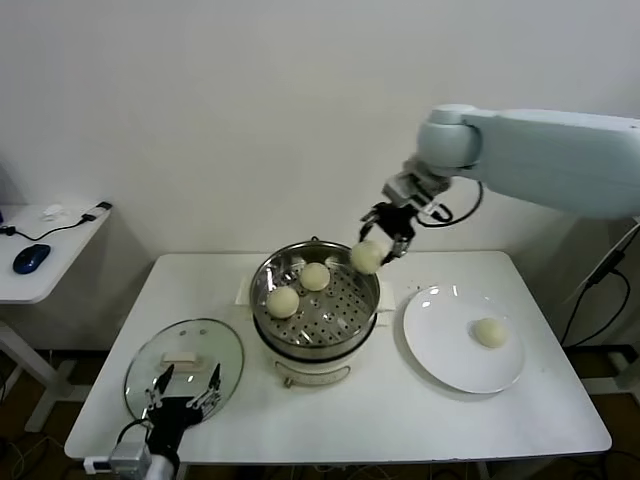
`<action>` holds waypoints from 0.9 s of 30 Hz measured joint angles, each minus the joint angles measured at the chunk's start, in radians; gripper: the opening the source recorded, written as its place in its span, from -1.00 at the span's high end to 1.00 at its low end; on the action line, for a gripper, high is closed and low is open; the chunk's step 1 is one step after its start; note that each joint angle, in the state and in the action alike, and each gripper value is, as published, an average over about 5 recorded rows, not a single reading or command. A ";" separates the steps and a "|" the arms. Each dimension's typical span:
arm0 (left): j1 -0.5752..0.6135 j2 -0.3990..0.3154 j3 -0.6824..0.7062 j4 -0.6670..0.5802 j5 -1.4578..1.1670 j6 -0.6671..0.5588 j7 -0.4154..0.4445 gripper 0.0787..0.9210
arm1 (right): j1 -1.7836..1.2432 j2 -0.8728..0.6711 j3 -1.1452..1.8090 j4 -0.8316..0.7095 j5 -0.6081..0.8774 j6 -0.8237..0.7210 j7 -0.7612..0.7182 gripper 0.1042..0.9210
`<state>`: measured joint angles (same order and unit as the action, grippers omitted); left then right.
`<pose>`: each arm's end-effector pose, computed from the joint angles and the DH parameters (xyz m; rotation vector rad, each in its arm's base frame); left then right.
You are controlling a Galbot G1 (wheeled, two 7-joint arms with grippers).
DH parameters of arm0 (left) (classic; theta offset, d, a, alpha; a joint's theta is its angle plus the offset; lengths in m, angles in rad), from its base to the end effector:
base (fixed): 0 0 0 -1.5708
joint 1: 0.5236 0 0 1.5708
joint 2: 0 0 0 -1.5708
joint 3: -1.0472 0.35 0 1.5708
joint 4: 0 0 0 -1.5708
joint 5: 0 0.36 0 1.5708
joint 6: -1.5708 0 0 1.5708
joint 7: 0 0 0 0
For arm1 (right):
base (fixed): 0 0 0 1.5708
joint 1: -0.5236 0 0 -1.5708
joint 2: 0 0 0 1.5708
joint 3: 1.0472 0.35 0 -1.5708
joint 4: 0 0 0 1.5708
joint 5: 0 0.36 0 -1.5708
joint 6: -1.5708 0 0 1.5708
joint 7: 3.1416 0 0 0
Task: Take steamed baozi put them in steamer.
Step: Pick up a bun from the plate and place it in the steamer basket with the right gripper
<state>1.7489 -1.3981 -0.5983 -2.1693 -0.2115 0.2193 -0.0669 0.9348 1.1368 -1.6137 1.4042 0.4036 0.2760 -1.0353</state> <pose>0.1354 0.0472 -0.2993 0.0406 -2.8208 0.0201 0.5324 0.0995 0.0243 1.9979 -0.7774 2.0511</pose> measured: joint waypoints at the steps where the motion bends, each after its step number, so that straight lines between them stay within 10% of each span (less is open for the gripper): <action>1: 0.000 0.000 -0.001 0.001 -0.001 0.000 0.000 -0.77 | -0.012 0.019 0.002 0.001 -0.022 0.021 0.003 -0.28; 27: 0.010 -0.005 -0.011 -0.002 -0.012 -0.002 -0.006 -0.77 | -0.308 0.204 0.048 -0.153 -0.309 0.249 0.116 -0.57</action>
<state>1.7585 -1.4029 -0.6094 -2.1712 -0.2235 0.2173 -0.0732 0.6267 1.3409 -1.5653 1.2508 0.0942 0.5254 -0.9195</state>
